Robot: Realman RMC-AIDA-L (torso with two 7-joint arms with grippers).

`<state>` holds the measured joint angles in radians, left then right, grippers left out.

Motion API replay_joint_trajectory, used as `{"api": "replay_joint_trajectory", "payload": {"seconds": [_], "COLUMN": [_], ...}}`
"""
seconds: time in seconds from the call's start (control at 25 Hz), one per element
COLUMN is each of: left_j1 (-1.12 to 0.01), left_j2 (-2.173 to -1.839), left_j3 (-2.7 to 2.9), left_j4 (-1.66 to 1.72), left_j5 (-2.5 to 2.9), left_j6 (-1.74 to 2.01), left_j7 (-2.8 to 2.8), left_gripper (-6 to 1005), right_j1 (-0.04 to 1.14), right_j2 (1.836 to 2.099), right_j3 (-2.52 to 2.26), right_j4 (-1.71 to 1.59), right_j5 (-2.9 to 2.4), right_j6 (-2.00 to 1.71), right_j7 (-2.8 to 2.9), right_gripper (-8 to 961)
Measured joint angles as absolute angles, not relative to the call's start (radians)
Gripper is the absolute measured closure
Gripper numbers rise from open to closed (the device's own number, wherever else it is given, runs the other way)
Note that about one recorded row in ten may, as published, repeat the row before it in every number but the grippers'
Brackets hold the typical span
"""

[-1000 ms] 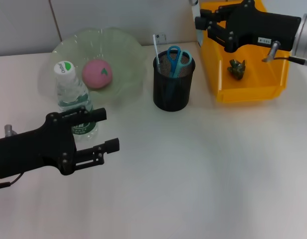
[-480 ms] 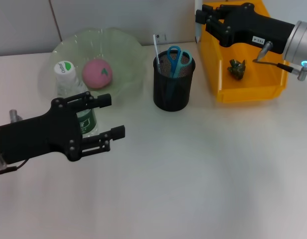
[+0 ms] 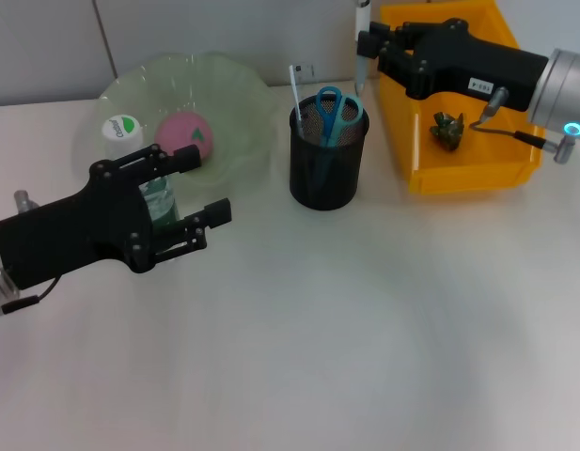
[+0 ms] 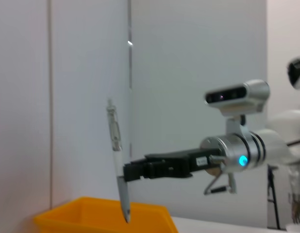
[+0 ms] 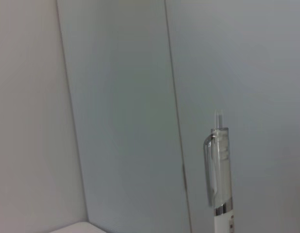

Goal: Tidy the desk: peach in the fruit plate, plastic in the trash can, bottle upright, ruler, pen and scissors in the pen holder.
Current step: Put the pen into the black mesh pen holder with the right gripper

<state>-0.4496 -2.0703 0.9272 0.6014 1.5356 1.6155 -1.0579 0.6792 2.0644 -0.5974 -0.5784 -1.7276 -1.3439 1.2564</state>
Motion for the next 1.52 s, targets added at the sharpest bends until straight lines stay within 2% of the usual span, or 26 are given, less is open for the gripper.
{"api": "replay_joint_trajectory", "payload": {"seconds": [0.2, 1.52], "left_j1": [-0.436, -0.424], "left_j2": [-2.07, -2.063], "left_j3": [0.925, 0.934], "left_j4": [0.572, 0.597], "left_j5": [1.511, 1.517], "left_j6": [1.608, 1.619], "left_j7": [-1.034, -1.041], "left_gripper": [275, 274], "right_j1": [0.679, 0.721], "right_j2": [2.074, 2.077], "right_j3": [-0.599, -0.615], "right_j4": [-0.557, -0.436], "right_j5": [-1.717, -1.717], "right_j6": [-1.335, -1.166], "right_j7": [1.255, 1.287], "right_gripper": [821, 804]}}
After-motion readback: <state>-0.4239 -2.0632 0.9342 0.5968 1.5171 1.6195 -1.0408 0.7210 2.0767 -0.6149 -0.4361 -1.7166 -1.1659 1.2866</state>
